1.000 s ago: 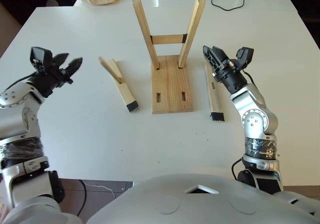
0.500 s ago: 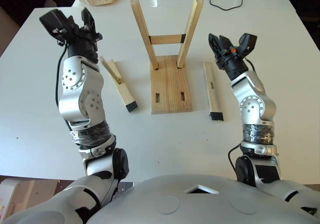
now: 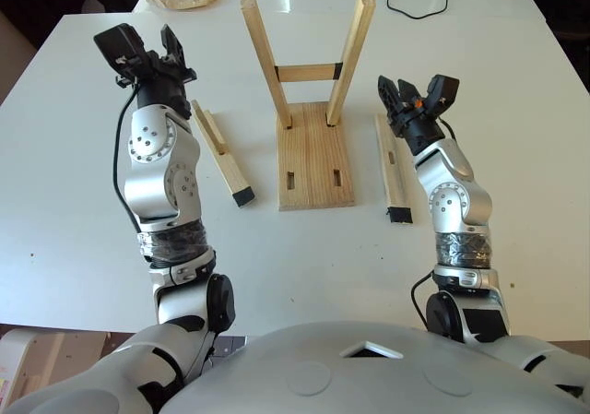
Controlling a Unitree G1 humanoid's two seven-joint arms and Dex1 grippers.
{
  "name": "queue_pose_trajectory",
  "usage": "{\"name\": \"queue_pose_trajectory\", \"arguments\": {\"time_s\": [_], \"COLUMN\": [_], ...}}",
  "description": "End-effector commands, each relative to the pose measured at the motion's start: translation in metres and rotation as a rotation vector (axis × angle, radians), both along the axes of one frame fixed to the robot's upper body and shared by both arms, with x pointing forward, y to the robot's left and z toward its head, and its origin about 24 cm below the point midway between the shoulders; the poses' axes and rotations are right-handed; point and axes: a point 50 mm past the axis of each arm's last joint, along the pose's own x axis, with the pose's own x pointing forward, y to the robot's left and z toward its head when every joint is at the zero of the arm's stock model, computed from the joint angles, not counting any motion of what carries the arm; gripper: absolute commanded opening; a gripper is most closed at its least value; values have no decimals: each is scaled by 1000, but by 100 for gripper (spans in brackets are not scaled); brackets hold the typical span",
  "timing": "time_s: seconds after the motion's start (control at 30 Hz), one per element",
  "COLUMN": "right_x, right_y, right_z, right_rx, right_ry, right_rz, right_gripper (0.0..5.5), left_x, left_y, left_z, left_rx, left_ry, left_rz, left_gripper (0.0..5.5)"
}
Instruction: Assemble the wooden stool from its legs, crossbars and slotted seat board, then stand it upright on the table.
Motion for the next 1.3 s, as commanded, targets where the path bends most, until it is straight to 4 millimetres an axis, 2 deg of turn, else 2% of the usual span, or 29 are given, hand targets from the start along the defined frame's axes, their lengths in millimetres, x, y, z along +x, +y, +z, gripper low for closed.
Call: {"name": "queue_pose_trajectory", "arguments": {"time_s": [0.03,0.2,0.3,0.37,0.5,0.67,0.73,0.8,0.9,1.13,1.3], "right_x": [2,3,4,4,2,-2,-4,-5,-6,-4,-1], "right_y": [-2,-3,-3,-3,-4,-6,-6,-5,-4,-1,-3], "right_z": [0,-2,-2,-2,-4,-7,-9,-10,-11,-13,-11], "right_rx": [-2,-11,-12,-13,-8,-5,-8,-7,-6,-19,-29], "right_ry": [0,10,11,11,18,31,37,40,47,54,49], "right_rz": [-10,-7,-5,-1,-10,-24,-23,-25,-27,-13,-11], "right_gripper": [260,260,260,260,260,260,260,260,260,260,260], "left_x": [1,4,4,4,-2,-20,-27,-32,-34,-13,-8], "left_y": [-6,-4,1,1,-2,25,42,56,55,-5,-13], "left_z": [-11,-61,-83,-77,-43,25,36,32,11,-8,-7], "left_rx": [23,5,-39,-86,-76,-29,-20,-24,-5,-33,-19], "left_ry": [60,270,305,243,46,-203,-207,-164,-62,19,-5], "left_rz": [-14,-18,-34,-56,-81,113,242,335,323,55,17], "left_gripper": [251,251,251,251,251,251,251,251,251,251,251]}}
